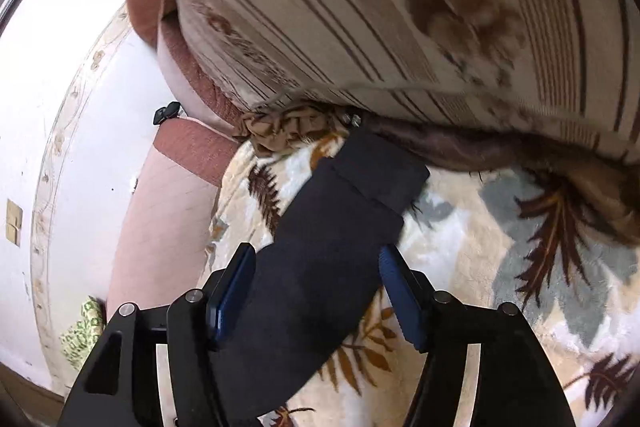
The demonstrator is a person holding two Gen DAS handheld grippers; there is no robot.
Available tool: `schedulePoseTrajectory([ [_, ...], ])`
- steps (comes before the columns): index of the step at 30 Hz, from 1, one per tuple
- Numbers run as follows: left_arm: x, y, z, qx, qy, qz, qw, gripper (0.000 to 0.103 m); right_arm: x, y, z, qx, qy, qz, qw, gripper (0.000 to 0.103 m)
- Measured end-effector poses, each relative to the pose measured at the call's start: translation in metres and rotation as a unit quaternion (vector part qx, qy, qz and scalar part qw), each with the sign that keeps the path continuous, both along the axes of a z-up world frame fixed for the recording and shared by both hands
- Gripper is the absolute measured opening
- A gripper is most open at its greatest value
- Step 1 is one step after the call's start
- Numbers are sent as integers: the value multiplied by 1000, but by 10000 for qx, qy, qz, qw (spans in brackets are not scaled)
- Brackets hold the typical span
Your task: Fold large clothes
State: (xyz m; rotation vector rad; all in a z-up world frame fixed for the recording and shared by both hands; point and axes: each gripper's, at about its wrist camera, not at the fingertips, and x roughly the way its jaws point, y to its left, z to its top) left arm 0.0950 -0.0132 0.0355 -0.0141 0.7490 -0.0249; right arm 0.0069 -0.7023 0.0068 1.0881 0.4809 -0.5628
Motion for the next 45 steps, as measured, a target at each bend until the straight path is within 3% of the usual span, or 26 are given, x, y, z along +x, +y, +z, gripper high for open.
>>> schedulePoseTrajectory([
  [9,15,2,-21,-52,143,7,9999,103,27,-22,-60,347,308,-116,9989,69],
  [10,15,3,-22,-61,158,9,9999,103,34,-24,-60,332,318,-92,9989,57],
  [12,16,5,-23,-106,174,19,9998,103,49,-25,-60,340,371,124,9987,22],
  [15,16,12,-21,-198,97,45,9997,103,64,-13,-33,-222,687,301,9969,11],
  [17,15,19,-19,-280,47,108,9995,103,76,11,3,-914,945,542,9898,11],
  [21,15,44,-15,-536,46,373,9979,103,96,66,65,-1727,948,1040,9749,10],
  [24,13,67,-9,-680,-95,651,9955,103,117,129,109,-2113,723,1696,9599,10],
  [26,13,82,-4,-740,-191,871,9933,103,136,189,134,-2467,603,2244,9408,10],
  [32,16,121,2,-1174,-204,1264,9848,103,182,342,147,-2636,250,3565,8960,10],
  [39,21,150,6,-1322,-112,1501,9797,103,231,530,62,-2665,642,5070,8172,9],
  [42,23,163,7,-1365,-131,1675,9763,103,240,577,18,-2622,913,5412,7937,9],
  [45,23,176,10,-1424,-191,1846,9723,103,247,602,-16,-2599,1116,5586,7797,9],
])
